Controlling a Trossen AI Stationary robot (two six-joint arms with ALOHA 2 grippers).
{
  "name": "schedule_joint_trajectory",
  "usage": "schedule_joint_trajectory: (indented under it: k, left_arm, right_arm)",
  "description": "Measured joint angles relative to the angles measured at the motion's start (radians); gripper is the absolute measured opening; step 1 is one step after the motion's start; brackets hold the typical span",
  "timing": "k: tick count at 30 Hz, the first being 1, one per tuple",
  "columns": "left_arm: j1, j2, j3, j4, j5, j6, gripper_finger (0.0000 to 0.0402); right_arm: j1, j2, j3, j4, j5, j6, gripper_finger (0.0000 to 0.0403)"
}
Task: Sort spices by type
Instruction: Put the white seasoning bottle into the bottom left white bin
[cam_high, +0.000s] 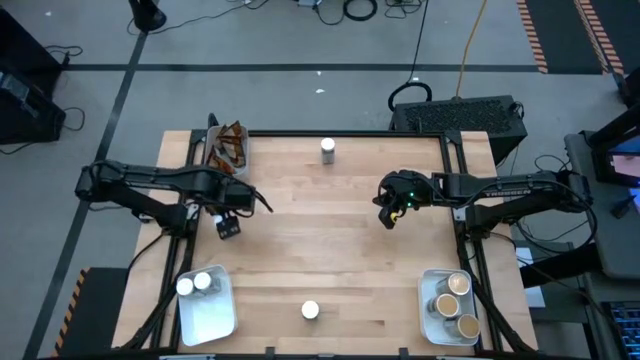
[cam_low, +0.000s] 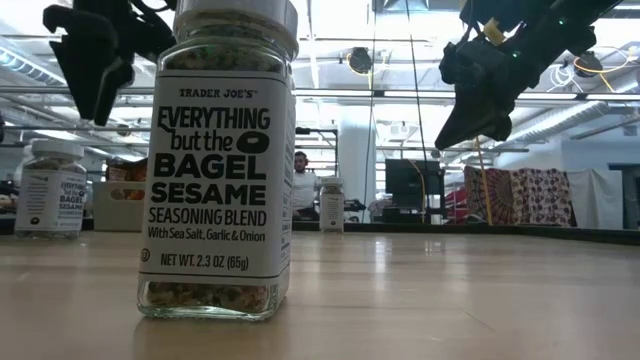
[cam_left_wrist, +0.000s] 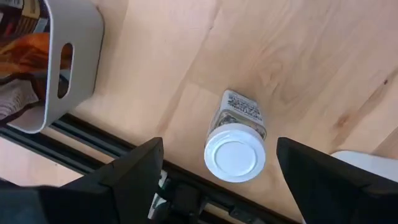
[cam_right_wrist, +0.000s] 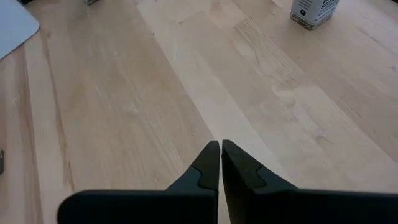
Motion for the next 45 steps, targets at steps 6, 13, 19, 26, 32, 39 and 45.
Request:
schedule_joint_trajectory:
  k: [6, 13, 19, 26, 32, 39, 45]
  left_arm:
    - [-0.002, 0.001, -0.001, 0.006, 0.057, -0.036, 0.0318]
    - [-0.002, 0.003, -0.087, 0.026, 0.092, -0.044, 0.0318]
    - [-0.002, 0.003, -0.180, 0.055, 0.093, -0.036, 0.0318]
    - [-0.002, 0.002, -0.228, 0.132, 0.112, -0.008, 0.0318]
    - [-0.002, 0.002, -0.228, 0.135, 0.111, -0.007, 0.0318]
    - [-0.002, 0.002, -0.228, 0.134, 0.111, -0.006, 0.0289]
    - [-0.002, 0.002, -0.227, 0.133, 0.111, 0.012, 0.0214]
  right_arm:
    - [0.000, 0.000, 0.000, 0.000, 0.000, 0.000, 0.0000]
    - [0.000, 0.000, 0.000, 0.000, 0.000, -0.007, 0.0000]
    - [0.000, 0.000, 0.000, 0.000, 0.000, -0.008, 0.0000]
    - [0.000, 0.000, 0.000, 0.000, 0.000, -0.007, 0.0000]
    - [0.000, 0.000, 0.000, 0.000, 0.000, -0.008, 0.0000]
    - [0.000, 0.000, 0.000, 0.000, 0.000, -0.015, 0.0000]
    - [0.000, 0.000, 0.000, 0.000, 0.000, -0.015, 0.0000]
